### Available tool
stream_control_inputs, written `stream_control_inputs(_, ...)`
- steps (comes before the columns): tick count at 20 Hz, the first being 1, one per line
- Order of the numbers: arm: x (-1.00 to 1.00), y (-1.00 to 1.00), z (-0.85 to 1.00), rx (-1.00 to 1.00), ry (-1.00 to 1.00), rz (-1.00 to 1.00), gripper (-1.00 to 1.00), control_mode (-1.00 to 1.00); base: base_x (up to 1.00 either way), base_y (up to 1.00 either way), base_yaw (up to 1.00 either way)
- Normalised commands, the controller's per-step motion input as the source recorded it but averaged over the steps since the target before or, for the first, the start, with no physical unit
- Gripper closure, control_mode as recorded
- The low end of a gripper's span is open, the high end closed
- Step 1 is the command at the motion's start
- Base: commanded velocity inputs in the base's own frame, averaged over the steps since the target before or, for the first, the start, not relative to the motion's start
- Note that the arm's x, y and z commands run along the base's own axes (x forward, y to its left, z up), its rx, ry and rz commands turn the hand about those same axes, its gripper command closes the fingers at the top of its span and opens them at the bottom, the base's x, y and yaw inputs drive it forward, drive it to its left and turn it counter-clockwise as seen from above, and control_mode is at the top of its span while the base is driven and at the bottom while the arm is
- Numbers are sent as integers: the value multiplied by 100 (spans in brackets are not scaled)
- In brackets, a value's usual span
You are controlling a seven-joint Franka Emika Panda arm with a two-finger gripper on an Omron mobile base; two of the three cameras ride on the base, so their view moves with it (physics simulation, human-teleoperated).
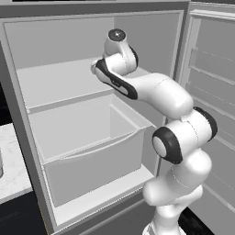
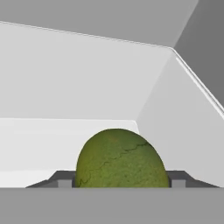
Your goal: Place one lime and one fish in each tupperware on the nearby counter, to pack two identical lunches.
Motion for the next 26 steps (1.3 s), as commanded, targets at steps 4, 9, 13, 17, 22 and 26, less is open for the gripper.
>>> stream_control_inputs(4, 0, 0, -7, 0, -3, 0, 100, -100, 0, 0, 0)
stream_control_inputs(9, -60, 14, -1, 0, -15, 0, 100, -100, 0, 0, 0)
stream_control_inputs(13, -100, 46, 14, -1, -43, 0, 100, -100, 0, 0, 0)
stream_control_inputs(17, -100, 31, 4, 0, -23, 0, 100, -100, 0, 0, 0)
stream_control_inputs(22, -100, 11, 0, 0, 11, 0, 100, -100, 0, 0, 0)
stream_control_inputs(26, -100, 0, -10, 0, 23, 0, 100, -100, 0, 0, 0)
